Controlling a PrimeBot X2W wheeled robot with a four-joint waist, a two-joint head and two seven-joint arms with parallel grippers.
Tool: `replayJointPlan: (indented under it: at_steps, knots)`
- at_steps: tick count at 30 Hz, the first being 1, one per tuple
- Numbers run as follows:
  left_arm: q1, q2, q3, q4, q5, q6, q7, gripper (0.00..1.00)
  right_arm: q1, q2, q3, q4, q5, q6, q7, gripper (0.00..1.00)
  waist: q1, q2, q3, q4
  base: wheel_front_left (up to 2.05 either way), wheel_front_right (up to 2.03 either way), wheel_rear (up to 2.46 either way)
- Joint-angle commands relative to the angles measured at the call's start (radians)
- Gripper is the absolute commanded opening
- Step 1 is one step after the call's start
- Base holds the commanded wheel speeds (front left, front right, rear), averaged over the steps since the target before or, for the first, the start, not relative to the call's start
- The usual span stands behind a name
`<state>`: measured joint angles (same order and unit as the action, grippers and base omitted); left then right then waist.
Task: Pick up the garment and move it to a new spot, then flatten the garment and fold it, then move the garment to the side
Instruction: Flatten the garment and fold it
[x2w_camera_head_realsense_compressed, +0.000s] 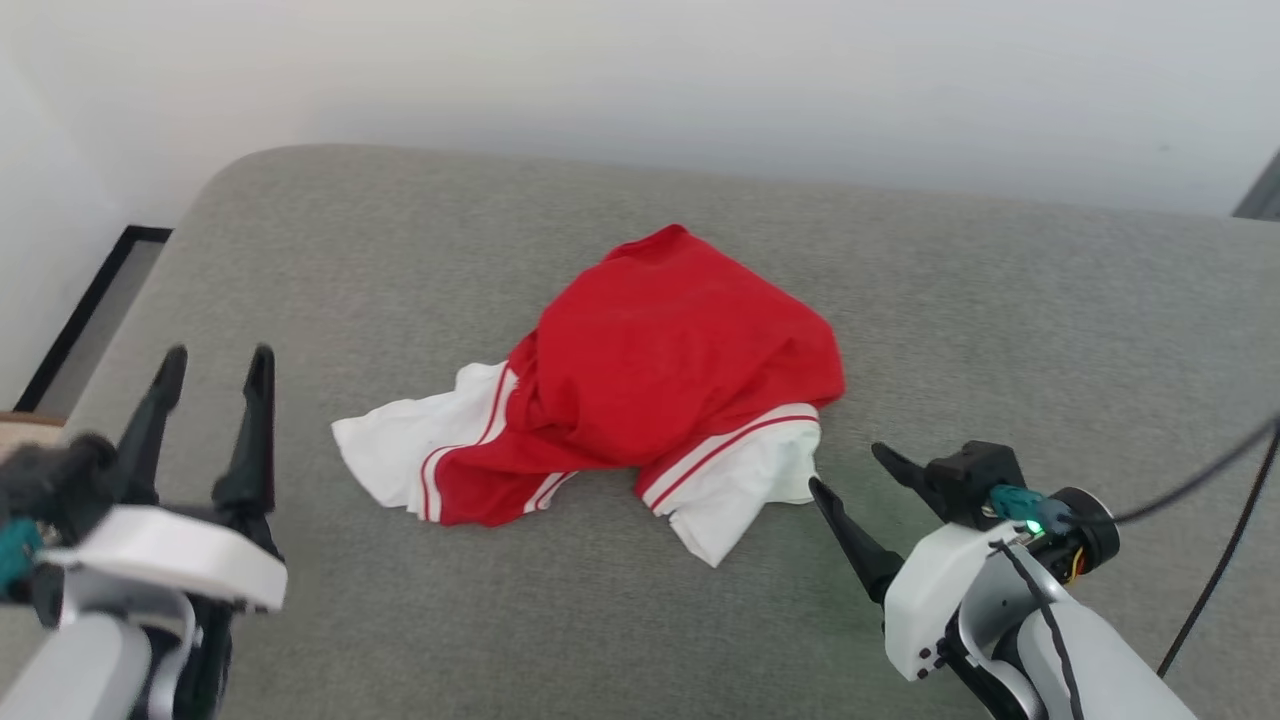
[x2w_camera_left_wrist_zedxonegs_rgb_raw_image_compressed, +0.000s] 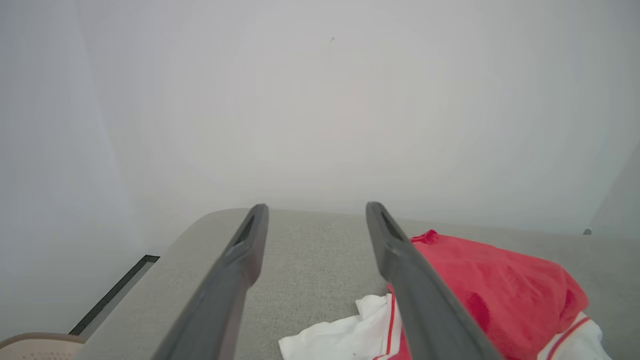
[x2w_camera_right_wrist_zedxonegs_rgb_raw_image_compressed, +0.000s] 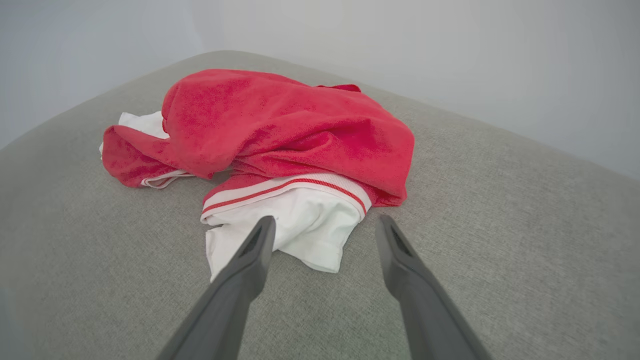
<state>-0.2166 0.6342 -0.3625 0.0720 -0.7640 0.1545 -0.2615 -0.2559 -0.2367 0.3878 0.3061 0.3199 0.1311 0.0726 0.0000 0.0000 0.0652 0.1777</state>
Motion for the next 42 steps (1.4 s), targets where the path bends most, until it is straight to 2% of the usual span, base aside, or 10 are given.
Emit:
replayJointPlan:
  at_steps: [1, 11, 17, 24, 29, 30, 32, 37, 42]
  knots:
    - [0.039, -0.023, 0.032, -0.014, 0.038, -0.013, -0.005, 1.0, -0.02, -0.012, 0.019, 0.008, 0.02, -0.001, 0.035, 1.0, 0.0, 0.0, 0.001, 0.024, 0.0, 0.0, 0.0]
    - [0.176, -0.199, 0.23, -0.045, 0.199, -0.098, -0.005, 1.0, -0.122, -0.047, 0.135, 0.074, 0.054, -0.001, 0.246, 1.0, 0.0, 0.0, 0.003, 0.103, 0.0, 0.0, 0.0]
    - [0.235, -0.314, 0.327, -0.027, 0.269, -0.174, -0.005, 1.0, -0.19, -0.051, 0.19, 0.158, 0.039, -0.001, 0.352, 1.0, 0.0, 0.0, 0.007, 0.159, 0.0, 0.0, 0.0]
    - [0.263, -0.432, 0.41, -0.008, 0.335, -0.25, -0.005, 1.0, -0.273, -0.038, 0.278, 0.287, 0.025, -0.001, 0.378, 1.0, 0.0, 0.0, 0.017, 0.211, 0.0, 0.0, 0.0]
    - [0.276, -0.497, 0.46, 0.012, 0.36, -0.277, -0.005, 1.0, -0.318, -0.017, 0.353, 0.405, 0.037, 0.0, 0.393, 1.0, 0.0, 0.0, 0.023, 0.234, 0.0, 0.0, 0.0]
    - [0.278, -0.506, 0.465, 0.016, 0.364, -0.278, -0.005, 1.0, -0.324, -0.018, 0.381, 0.425, 0.038, 0.0, 0.4, 0.83, 0.0, 0.0, 0.023, 0.237, 0.0, 0.0, 0.0]
    - [0.279, -0.519, 0.477, 0.021, 0.366, -0.283, -0.005, 1.0, -0.338, -0.018, 0.403, 0.456, 0.061, 0.0, 0.381, 0.0, 0.0, 0.0, 0.022, 0.24, 0.0, 0.0, 0.0]
    - [0.288, -0.535, 0.498, 0.015, 0.367, -0.285, -0.005, 1.0, -0.38, -0.033, 0.423, 0.484, 0.114, -0.001, 0.342, 0.0, 0.0, 0.0, 0.009, 0.224, 0.0, 0.0, 0.0]
    - [0.311, -0.526, 0.504, 0.002, 0.357, -0.285, -0.005, 1.0, -0.396, -0.072, 0.418, 0.42, 0.188, -0.001, 0.328, 0.0, 0.0, 0.0, -0.01, 0.188, 0.0, 0.0, 0.0]
